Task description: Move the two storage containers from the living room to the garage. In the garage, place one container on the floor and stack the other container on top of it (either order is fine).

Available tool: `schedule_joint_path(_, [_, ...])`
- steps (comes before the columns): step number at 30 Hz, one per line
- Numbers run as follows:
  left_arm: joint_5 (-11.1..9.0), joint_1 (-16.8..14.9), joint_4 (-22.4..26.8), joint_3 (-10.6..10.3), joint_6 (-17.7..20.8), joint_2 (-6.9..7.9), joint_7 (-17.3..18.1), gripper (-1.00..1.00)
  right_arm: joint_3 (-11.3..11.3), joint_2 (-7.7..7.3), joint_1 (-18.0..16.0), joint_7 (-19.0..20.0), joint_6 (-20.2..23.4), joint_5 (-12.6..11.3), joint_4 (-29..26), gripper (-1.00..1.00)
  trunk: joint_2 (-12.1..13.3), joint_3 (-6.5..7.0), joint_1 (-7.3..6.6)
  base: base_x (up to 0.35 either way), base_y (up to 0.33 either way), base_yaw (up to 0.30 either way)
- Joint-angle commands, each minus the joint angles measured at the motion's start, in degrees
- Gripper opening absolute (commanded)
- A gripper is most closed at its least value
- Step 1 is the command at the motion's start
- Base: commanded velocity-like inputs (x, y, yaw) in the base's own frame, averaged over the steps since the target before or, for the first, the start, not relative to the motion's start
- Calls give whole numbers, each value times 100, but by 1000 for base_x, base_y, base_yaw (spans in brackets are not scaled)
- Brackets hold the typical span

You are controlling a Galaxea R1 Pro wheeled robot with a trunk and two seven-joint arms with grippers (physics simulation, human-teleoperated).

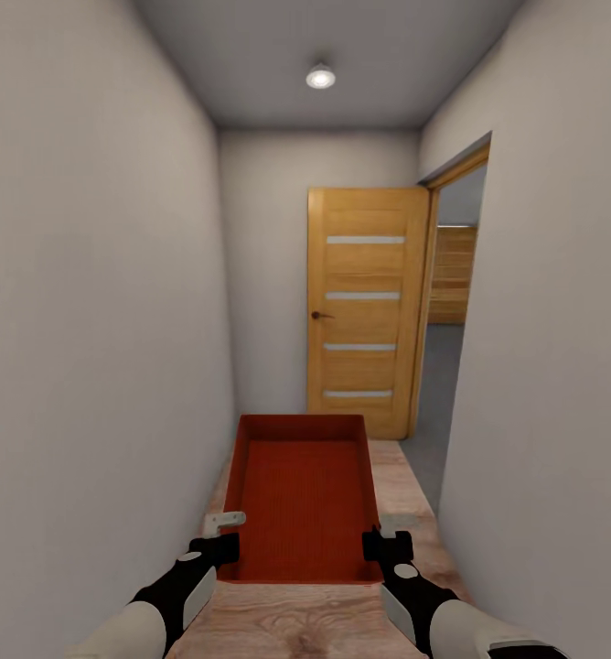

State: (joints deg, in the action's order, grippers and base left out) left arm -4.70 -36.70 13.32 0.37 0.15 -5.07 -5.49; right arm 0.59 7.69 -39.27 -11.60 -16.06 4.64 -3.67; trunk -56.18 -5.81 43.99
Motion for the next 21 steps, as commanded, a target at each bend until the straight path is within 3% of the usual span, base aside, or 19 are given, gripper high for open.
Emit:
schedule_joint_path(1, [10, 2, 4, -45, 3, 50, -182, -100, -516, 4, -10, 44, 24, -15, -283, -100, -6, -10, 4, 322, 0, 0])
schedule_joint_path(21, [10, 5, 4, -45, 3, 50, -180, -100, -516, 5, -10, 44, 24, -15, -283, -100, -6, -10, 4, 322, 0, 0])
